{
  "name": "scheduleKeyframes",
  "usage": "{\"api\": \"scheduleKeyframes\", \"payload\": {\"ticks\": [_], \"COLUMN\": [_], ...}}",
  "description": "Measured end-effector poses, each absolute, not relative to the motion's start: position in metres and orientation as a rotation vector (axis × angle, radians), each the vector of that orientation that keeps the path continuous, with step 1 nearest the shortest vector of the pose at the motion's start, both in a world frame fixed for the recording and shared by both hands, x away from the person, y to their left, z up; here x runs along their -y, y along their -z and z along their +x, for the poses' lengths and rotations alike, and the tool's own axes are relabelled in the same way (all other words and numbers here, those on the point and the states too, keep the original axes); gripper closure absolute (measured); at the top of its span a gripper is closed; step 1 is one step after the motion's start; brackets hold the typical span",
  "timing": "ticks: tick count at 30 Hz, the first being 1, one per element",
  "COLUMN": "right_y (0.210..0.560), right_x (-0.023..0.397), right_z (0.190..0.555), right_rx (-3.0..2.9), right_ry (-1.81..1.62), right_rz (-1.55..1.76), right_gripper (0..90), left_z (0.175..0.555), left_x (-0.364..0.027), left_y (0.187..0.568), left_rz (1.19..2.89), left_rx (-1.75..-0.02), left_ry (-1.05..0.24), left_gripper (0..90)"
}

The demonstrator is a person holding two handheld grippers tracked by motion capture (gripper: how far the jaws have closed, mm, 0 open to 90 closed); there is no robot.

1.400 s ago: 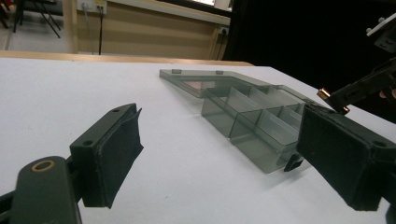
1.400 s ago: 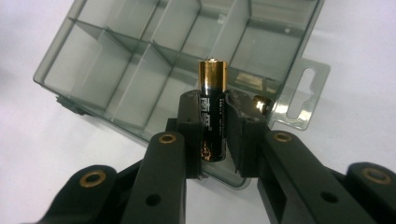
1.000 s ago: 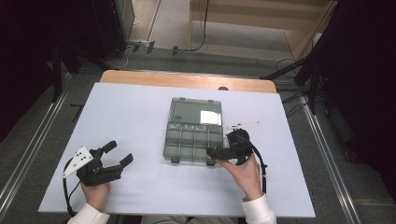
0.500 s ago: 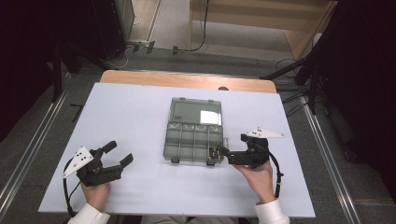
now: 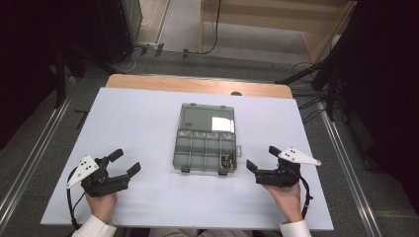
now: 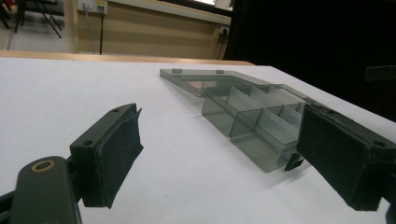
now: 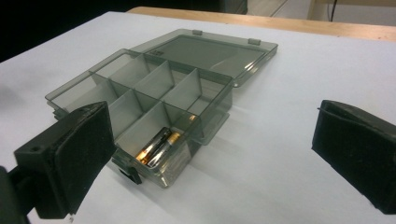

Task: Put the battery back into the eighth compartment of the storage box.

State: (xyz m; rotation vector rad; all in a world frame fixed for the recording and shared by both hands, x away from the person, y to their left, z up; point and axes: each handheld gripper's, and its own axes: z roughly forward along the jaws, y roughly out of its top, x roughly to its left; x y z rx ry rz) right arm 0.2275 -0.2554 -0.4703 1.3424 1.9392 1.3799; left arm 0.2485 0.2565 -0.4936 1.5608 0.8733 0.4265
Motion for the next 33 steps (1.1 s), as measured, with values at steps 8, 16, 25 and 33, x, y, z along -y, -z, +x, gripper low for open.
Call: {"api": "scheduleKeyframes", "payload": {"ticks": [8,16,25,33], "right_y": [0.479,0.483,0.487,0.491], "right_x": [0.273,0.281,0.288,0.295], "right_z": [0.214,0.206,0.196,0.186], "right_rx": [-1.861,-1.818,-1.788,-1.726], "right_ry": [-1.416,-1.419,-1.418,-1.393], "right_rz": [1.347,1.327,1.303,1.277], "right_gripper": [0.1,0.0,0.0,0.1], "left_z": [0.248,0.248,0.248,0.248], "left_x": [-0.256,-0.256,-0.256,-0.256], "left_y": [0.494,0.494,0.494,0.494], "left_rz": [1.559,1.558,1.557,1.555], "left_rx": [-0.874,-0.873,-0.876,-0.877], "left_ry": [-0.426,-0.426,-0.428,-0.428], "left_gripper": [13.2,13.2,13.3,13.2]}}
